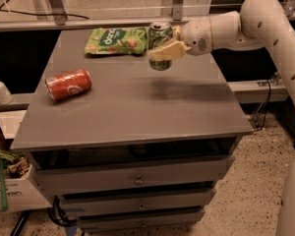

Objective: Move green can near coke can

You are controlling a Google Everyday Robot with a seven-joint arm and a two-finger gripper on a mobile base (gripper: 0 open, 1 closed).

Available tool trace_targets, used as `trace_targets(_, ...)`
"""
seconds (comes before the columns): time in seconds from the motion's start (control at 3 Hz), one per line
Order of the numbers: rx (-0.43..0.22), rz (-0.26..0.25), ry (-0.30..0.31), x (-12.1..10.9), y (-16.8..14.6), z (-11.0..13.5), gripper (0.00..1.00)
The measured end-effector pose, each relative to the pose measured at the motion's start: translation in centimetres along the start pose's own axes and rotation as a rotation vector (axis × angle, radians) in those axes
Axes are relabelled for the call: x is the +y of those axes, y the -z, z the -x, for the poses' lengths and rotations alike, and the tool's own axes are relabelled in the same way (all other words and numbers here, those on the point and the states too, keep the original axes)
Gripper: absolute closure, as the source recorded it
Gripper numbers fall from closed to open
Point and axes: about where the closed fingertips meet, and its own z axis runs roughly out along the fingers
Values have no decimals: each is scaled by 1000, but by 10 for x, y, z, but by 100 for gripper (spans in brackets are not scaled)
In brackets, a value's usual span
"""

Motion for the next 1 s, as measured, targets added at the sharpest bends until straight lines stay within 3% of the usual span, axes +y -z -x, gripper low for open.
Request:
trace_targets(0.33, -5, 3, 0, 1, -2, 0, 100)
trace_targets(1.0, -69, 14, 37, -1, -58, 11, 100)
